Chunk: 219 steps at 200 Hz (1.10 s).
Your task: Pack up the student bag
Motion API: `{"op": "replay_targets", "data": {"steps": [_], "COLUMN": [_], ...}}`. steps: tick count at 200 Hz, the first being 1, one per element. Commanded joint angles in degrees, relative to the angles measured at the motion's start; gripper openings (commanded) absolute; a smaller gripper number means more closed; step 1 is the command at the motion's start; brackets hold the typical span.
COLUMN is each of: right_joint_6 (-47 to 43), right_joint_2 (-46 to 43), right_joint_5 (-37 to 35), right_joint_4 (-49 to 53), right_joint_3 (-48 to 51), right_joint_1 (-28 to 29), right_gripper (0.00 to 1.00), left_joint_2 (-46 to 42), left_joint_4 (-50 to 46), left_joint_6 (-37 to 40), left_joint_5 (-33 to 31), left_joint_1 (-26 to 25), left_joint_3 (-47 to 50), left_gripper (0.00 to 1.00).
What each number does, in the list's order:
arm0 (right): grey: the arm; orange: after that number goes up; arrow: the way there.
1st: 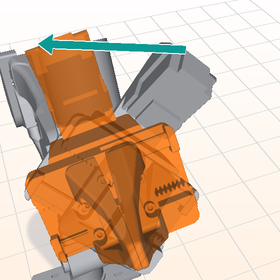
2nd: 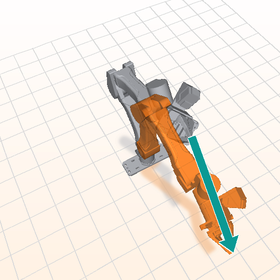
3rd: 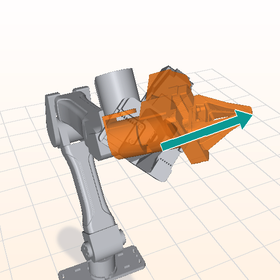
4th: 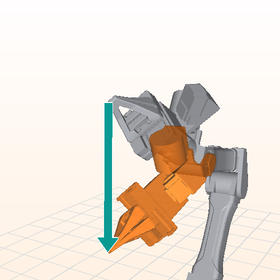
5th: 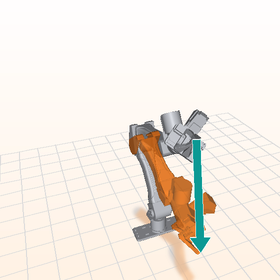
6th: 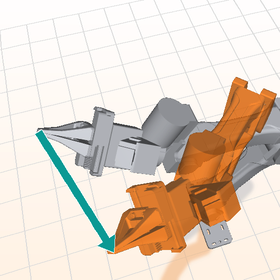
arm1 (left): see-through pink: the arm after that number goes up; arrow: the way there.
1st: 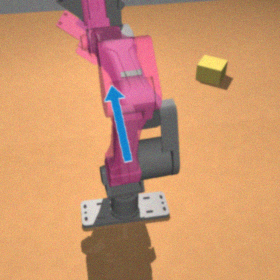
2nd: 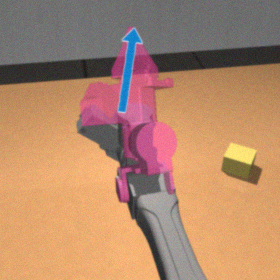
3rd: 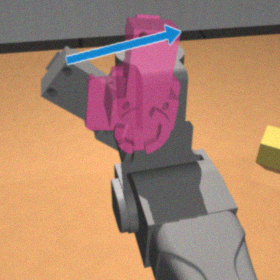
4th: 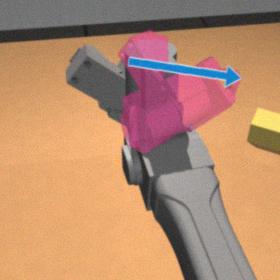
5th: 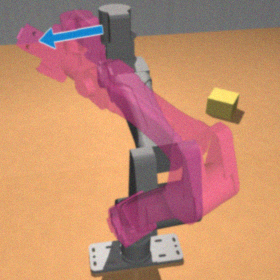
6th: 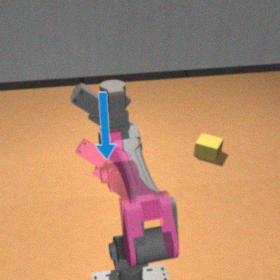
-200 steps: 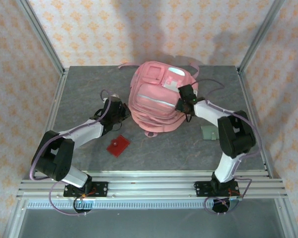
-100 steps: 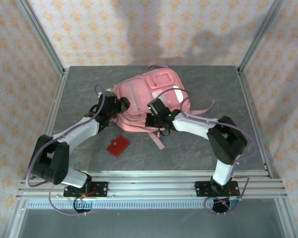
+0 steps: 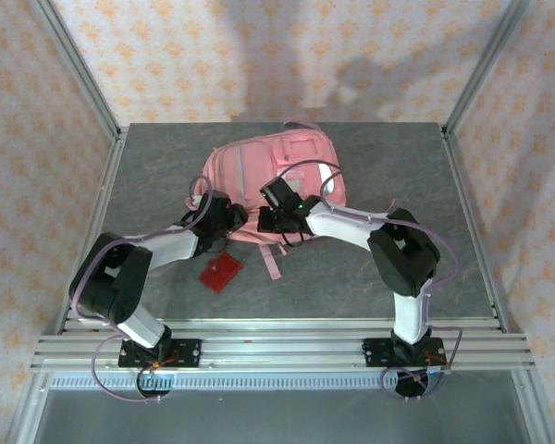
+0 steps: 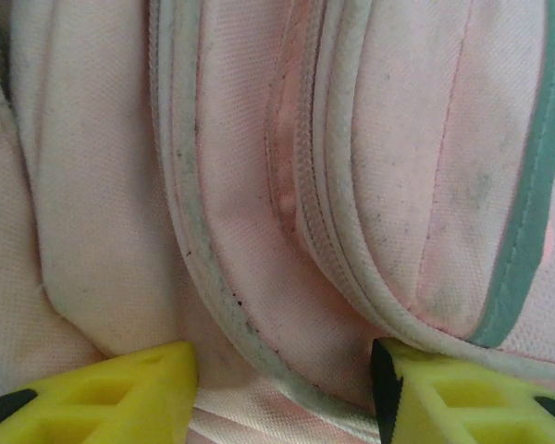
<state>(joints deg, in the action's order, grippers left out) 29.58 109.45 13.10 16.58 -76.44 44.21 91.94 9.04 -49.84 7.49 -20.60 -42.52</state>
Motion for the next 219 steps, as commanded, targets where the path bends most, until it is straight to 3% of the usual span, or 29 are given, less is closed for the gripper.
{"op": "replay_targets", "data": {"steps": [1, 45, 71, 138, 169, 180, 219], "right_joint_6": [3.85, 4.01, 2.41, 0.17, 1.88, 2.70, 8.05], "right_joint_2": [0.34, -1.47, -5.15, -13.79, -17.37, -16.97, -9.85], "right_joint_5": [-5.58, -7.15, -2.04, 1.68, 4.05, 5.53, 9.90], "right_joint_4": [9.12, 10.92, 5.19, 1.11, -1.91, -2.26, -1.95], "right_joint_3": [-2.38, 0.57, 4.53, 10.81, 9.56, 7.98, 1.69], "right_joint_1": [-3.60, -6.32, -6.16, -4.04, -5.78, -6.85, -9.00], "right_gripper": [0.00, 0.00, 0.00, 0.00, 0.43, 0.47, 0.47], "left_joint_2": [3.08, 4.62, 3.22, 1.49, -2.22, -3.34, -3.93], "left_joint_4": [-3.24, -5.34, -2.96, -1.92, -2.53, -2.53, -1.83], "left_joint_6": [1.13, 3.38, 4.84, 9.66, 10.46, 10.81, 11.57], "left_joint_5": [-7.38, -8.15, -5.25, -1.99, -2.04, -1.91, -2.04], "left_joint_1": [2.19, 3.81, 3.81, 2.79, 0.56, -0.07, -0.32], "left_joint_3": [-3.34, -4.94, -4.36, -5.56, -5.20, -4.93, -4.13], "left_gripper": [0.51, 0.47, 0.46, 0.47, 0.54, 0.55, 0.56]}}
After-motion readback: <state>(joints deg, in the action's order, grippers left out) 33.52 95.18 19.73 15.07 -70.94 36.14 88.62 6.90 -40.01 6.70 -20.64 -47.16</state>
